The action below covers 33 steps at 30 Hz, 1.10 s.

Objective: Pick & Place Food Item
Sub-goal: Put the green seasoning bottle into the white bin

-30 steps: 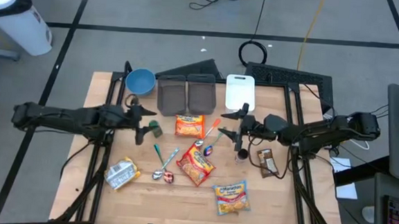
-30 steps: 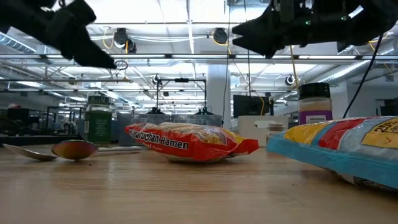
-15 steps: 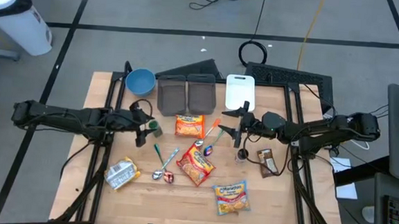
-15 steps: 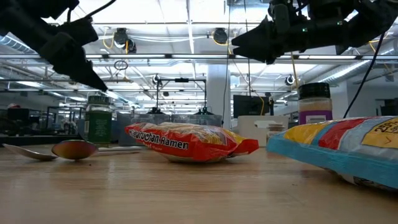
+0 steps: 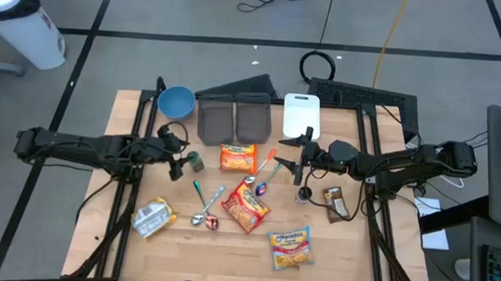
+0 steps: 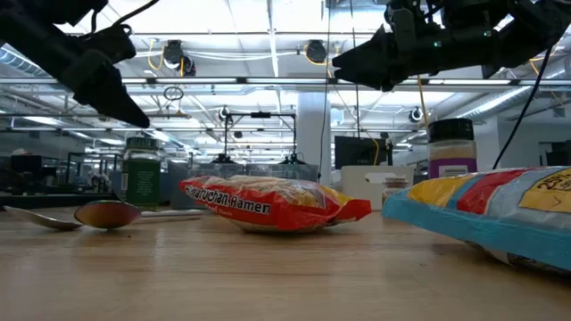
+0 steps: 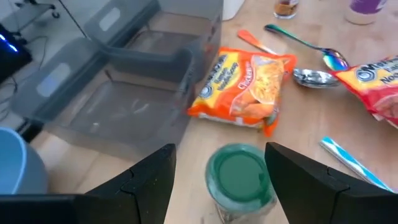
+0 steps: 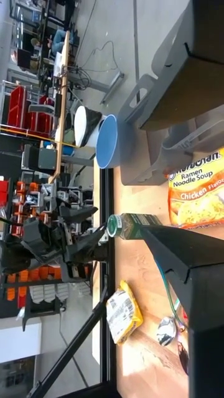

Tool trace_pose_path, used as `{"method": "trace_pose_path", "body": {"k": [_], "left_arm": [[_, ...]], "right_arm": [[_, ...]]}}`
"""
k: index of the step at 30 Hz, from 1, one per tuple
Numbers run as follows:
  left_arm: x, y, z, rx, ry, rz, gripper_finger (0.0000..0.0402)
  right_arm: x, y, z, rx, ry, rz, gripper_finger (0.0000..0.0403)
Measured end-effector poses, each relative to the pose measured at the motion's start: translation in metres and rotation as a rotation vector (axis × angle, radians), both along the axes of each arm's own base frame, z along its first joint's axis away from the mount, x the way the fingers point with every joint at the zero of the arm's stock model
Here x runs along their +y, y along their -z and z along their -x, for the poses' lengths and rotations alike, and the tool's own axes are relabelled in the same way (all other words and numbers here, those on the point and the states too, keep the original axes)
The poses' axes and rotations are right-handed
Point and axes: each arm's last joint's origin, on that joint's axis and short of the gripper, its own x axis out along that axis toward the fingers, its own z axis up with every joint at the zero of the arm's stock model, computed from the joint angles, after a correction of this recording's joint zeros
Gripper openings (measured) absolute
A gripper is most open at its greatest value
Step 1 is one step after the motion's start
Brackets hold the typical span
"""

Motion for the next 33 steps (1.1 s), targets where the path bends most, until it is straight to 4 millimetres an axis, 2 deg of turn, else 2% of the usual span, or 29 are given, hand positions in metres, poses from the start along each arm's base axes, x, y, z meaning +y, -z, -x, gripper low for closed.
{"method": "trace_pose_path", "body": {"k": [5, 12, 22, 33], "left_arm": [[0.000, 0.015, 0.008, -0.008, -0.031, 0.033, 0.0253], [-0.001, 0.037, 0.014, -0.176, -0.032, 0.085, 0.0253], [-0.002, 0.039, 0.016, -0.258, 0.002, 0.099, 0.0253], [-0.002, 0.043, 0.014, -0.212, 0.013, 0.104, 0.0253]], "right_arm": [[0.000, 0.000, 0.000, 0.001, 0.000, 0.006, 0.0256], [0.000, 0.000, 0.000, 0.001, 0.001, 0.006, 0.0256], [-0.008, 0.000, 0.001, 0.001, 0.034, 0.002, 0.0256], [-0.013, 0.000, 0.002, 0.000, 0.051, -0.002, 0.0256]]}}
